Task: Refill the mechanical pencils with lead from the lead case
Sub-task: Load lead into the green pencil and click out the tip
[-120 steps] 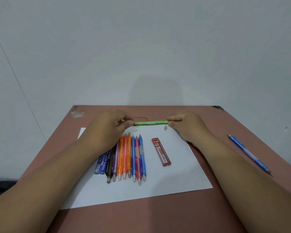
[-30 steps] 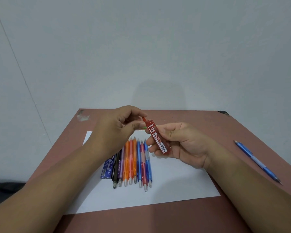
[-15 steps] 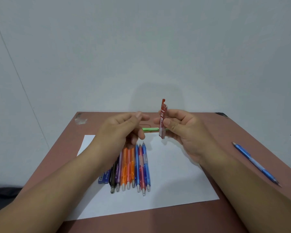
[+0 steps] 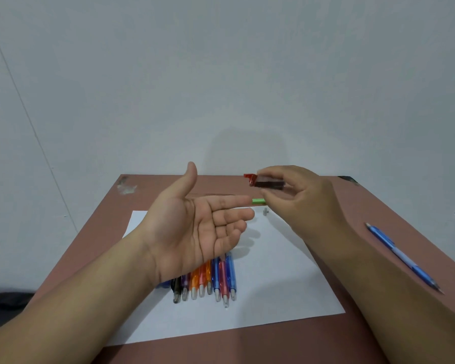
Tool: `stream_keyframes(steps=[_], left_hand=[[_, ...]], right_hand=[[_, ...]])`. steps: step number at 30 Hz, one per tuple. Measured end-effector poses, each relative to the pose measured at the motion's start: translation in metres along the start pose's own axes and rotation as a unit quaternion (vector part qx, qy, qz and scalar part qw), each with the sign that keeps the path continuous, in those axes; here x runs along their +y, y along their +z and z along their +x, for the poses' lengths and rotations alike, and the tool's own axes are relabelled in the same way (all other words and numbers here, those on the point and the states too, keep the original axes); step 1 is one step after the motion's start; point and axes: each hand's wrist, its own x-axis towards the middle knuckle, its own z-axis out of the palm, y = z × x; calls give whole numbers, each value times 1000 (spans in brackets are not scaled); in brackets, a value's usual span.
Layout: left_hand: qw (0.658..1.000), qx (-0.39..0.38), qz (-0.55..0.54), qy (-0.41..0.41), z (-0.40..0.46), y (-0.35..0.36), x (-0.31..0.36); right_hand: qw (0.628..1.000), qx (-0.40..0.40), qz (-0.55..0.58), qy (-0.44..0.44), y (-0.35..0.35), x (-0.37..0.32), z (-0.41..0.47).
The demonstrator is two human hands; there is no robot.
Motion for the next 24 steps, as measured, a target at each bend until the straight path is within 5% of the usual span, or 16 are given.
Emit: stream_keyframes(steps=[7,14,18,24], left_hand=[[1000,4,-18,-2,0,1,-1],[1000,11,-14,5,2,0,-3],[999,24,-21,12,3,-1,-2],[999,34,-26,18,4,-2,-4]], right_hand=[[989,-32,-124,-67,-5,6,3],[989,-98,-111,17,-8,3,3],[976,-58,-175,-113,-3,18,4],[981,-93,-164,-54,-2,13,3]])
